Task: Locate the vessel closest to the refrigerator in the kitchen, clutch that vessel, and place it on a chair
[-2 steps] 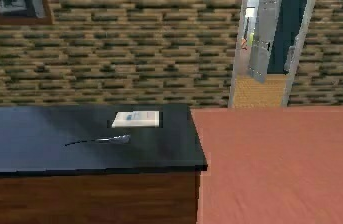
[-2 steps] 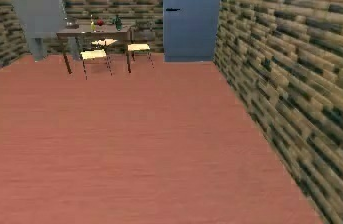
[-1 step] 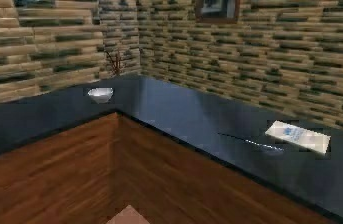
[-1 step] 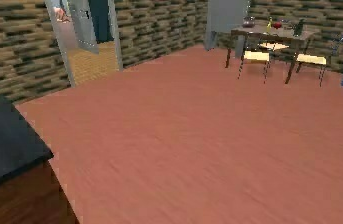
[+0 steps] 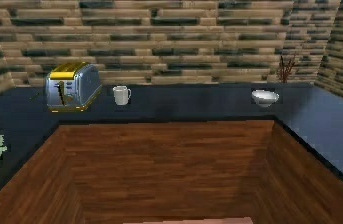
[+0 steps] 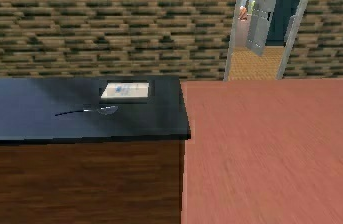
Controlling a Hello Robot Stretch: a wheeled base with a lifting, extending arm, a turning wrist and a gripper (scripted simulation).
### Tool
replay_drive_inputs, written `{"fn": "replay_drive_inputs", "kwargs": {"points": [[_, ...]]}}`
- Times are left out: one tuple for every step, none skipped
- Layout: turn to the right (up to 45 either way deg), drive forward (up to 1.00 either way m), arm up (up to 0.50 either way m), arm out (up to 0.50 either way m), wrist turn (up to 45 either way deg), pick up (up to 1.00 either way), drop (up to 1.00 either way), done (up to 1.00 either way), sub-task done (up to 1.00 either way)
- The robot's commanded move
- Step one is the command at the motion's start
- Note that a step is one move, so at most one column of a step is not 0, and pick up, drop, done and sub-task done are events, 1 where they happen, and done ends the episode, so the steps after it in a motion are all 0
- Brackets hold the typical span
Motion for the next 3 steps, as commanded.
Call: {"fn": "replay_drive_inputs", "kwargs": {"points": [[-3.0,0.0,0.0,0.0,0.0,0.0,0.0,0.0,0.0],[0.0,0.6,0.0,0.0,0.0,0.0,0.0,0.0,0.0],[45.0,0.0,0.0,0.0,0.0,0.0,0.0,0.0,0.0]]}}
